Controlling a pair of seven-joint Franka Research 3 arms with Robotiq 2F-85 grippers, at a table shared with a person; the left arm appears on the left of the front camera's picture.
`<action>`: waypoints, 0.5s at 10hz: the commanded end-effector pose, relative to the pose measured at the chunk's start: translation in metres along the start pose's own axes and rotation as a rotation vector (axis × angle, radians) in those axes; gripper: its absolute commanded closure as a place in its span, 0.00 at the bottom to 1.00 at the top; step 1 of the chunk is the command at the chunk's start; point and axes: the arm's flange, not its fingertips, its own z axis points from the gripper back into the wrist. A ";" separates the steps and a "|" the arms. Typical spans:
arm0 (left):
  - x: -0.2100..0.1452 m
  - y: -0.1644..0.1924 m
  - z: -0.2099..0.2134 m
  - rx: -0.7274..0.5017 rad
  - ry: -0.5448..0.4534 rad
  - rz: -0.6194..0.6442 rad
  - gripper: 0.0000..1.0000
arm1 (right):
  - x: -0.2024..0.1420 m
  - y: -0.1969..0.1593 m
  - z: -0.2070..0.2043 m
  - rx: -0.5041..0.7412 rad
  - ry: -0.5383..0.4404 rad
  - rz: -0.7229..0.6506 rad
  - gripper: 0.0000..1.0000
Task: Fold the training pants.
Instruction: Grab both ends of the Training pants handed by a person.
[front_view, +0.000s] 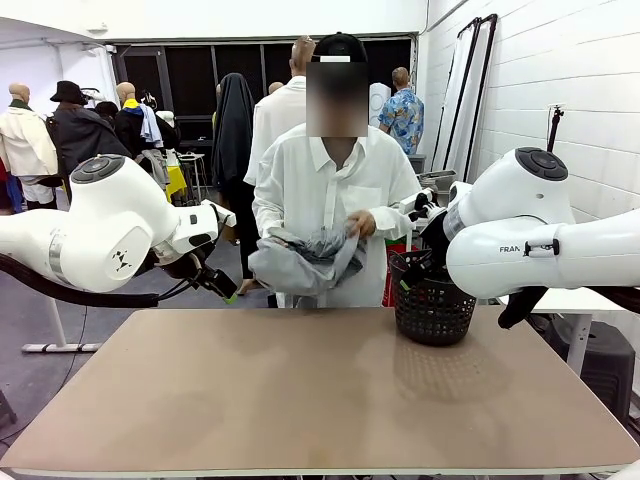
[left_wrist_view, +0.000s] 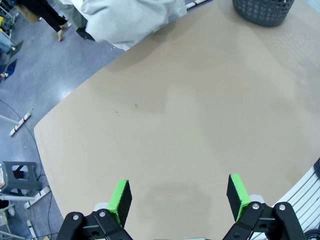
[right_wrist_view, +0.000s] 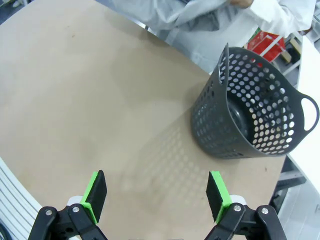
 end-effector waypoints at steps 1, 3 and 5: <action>0.000 0.000 0.001 0.001 -0.005 -0.001 0.00 | 0.000 0.000 0.000 0.001 0.000 0.001 0.00; 0.000 0.000 0.001 0.001 -0.005 -0.001 0.00 | 0.000 0.000 0.000 0.001 0.000 0.001 0.00; 0.000 0.000 0.001 0.001 -0.005 -0.001 0.00 | 0.000 0.000 0.000 0.001 0.000 0.001 0.00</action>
